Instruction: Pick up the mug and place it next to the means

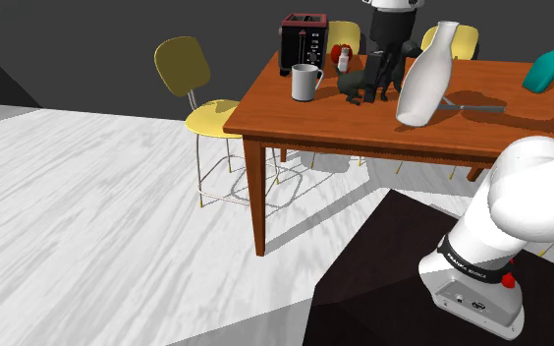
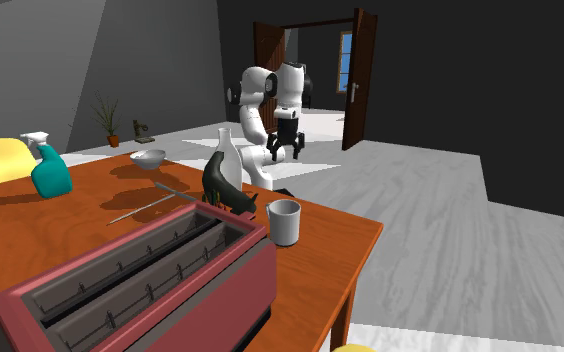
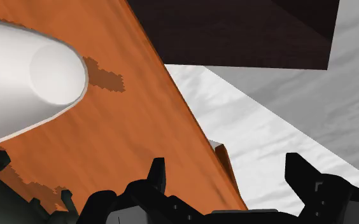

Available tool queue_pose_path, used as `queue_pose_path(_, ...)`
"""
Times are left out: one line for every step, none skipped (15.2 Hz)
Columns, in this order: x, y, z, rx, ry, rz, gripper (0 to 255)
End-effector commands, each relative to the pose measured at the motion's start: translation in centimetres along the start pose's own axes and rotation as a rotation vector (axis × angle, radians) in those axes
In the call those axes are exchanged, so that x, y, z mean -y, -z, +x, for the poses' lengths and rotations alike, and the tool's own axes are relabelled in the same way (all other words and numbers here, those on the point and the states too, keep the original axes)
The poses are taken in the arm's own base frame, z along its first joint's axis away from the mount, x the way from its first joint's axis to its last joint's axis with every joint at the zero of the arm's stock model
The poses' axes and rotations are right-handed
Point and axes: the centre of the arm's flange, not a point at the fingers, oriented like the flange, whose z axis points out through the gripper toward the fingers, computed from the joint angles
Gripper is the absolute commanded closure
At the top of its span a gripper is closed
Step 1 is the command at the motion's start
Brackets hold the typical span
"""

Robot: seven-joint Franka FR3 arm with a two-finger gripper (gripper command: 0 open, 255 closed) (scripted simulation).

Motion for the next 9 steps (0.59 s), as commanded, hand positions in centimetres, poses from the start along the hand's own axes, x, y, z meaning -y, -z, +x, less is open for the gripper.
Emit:
queue_pose_path(0.0,0.0,0.0,0.000,0.000,0.000,0)
queue_pose_path(-0.5,-0.1,1.2,0.000,-0.002,0.000,0)
queue_pose_path(-1.0,-0.2,2.4,-0.001,-0.005,0.001,0)
queue_pose_path(-1.5,-0.3,3.6,-0.001,-0.007,0.001,0)
queue_pose_path(-2.0,-0.4,4.9,-0.002,-0.010,0.002,0)
queue_pose_path(-2.5,-0.5,6.1,-0.002,-0.012,0.002,0)
queue_pose_path(-3.0,-0.5,7.3,-0.003,-0.015,0.003,0)
queue_pose_path(-3.5,-0.6,8.5,-0.003,-0.017,0.003,0)
queue_pose_path(-4.0,-0.7,9.7,-0.004,-0.020,0.004,0)
